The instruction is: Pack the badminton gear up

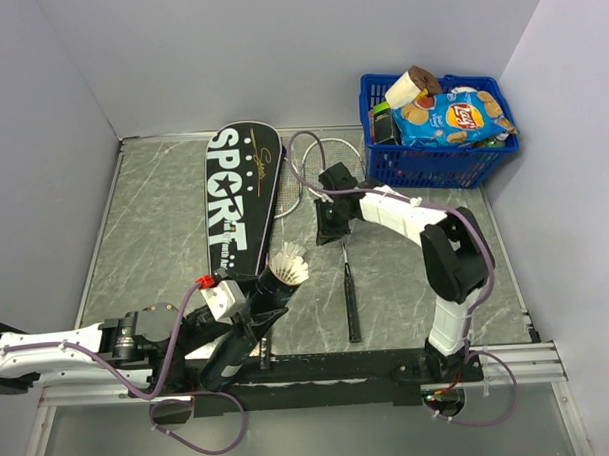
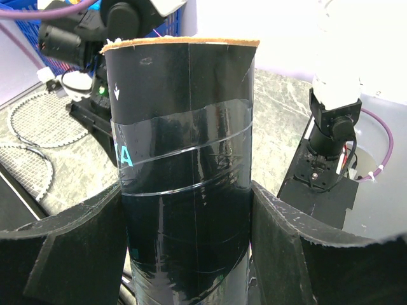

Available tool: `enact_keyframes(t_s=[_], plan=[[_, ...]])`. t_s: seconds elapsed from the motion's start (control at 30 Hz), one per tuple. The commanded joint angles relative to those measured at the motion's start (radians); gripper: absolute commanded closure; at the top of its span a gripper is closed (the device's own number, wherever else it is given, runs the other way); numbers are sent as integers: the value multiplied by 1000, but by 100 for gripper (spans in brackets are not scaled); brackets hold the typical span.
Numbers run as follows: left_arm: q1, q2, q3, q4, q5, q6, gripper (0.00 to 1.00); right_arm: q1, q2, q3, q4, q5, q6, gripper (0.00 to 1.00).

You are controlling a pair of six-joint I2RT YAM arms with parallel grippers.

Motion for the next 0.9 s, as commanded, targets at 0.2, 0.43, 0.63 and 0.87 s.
enact_keyframes(t_s=[0.2, 0.43, 0.63, 0.87], plan=[[-9, -3, 21, 40, -7, 3, 75, -60, -71, 3, 162, -168, -130, 42], [-17, -15, 24, 34, -15, 3, 75, -86, 58, 102, 157, -415, -284, 41], [-27, -23, 24, 27, -27, 37, 74, -89, 150, 175, 122, -590, -366, 41], [-44, -26, 23, 25, -44, 43, 74, -88, 202, 191, 96, -705, -417, 42]])
